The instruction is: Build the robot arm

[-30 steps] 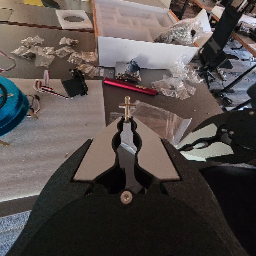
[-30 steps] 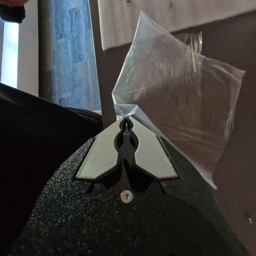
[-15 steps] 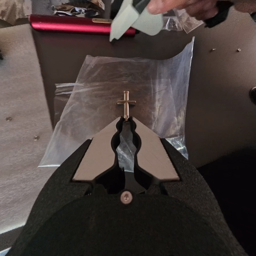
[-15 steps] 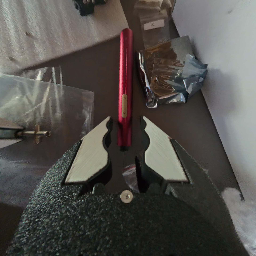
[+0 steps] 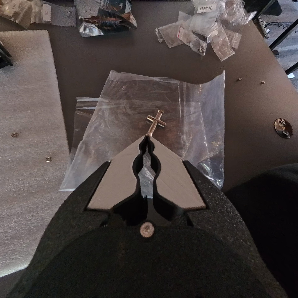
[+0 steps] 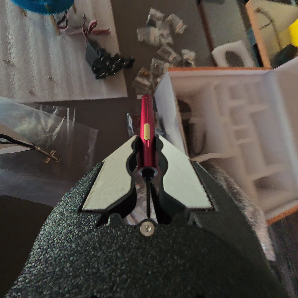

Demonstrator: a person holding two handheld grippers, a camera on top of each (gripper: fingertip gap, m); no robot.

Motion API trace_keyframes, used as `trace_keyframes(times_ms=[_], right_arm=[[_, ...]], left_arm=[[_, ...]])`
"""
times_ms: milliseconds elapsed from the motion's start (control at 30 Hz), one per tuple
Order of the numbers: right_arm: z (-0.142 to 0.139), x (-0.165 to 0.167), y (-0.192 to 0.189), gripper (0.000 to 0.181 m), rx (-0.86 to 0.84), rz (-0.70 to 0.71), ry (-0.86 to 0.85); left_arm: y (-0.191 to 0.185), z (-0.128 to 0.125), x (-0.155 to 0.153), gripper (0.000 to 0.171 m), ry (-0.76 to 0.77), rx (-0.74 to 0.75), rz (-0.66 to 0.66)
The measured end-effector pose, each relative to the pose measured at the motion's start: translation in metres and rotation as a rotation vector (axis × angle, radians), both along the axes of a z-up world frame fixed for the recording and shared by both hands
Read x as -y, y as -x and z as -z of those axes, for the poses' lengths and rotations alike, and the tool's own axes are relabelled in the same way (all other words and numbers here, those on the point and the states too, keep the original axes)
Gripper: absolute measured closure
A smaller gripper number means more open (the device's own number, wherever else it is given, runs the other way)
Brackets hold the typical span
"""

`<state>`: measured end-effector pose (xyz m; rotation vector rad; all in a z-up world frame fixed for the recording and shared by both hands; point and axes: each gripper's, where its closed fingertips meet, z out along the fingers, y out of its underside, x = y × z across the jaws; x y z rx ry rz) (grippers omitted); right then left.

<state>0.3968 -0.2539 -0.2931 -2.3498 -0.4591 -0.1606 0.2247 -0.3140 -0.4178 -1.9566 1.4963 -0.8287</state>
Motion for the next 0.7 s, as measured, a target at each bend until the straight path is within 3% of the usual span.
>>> trace_keyframes(times_ms=[133,267,400,567,633,700], right_arm=[[-0.008,0.003,0.007,0.163,-0.041,-0.04,0.016],[0.037,0.01,0.031,0.162,-0.124,-0.074,0.08],[0.079,0.014,0.051,0.162,-0.246,-0.066,0.05],[0.127,0.032,0.049,0.161,-0.246,-0.044,0.137],[0.131,0.033,0.046,0.161,-0.253,-0.03,0.125],[0.131,0.032,0.046,0.161,-0.295,-0.014,0.133]], left_arm=[[-0.001,0.001,0.0,0.171,0.002,0.003,0.018],[-0.005,-0.009,-0.006,0.161,0.007,0.03,0.014],[-0.019,-0.032,-0.037,0.147,0.017,0.077,-0.015],[-0.076,-0.061,-0.086,0.139,0.026,0.116,0.02],[-0.108,-0.056,-0.101,0.135,0.029,0.084,0.054],[-0.136,-0.04,-0.105,0.12,0.099,0.011,0.093]])
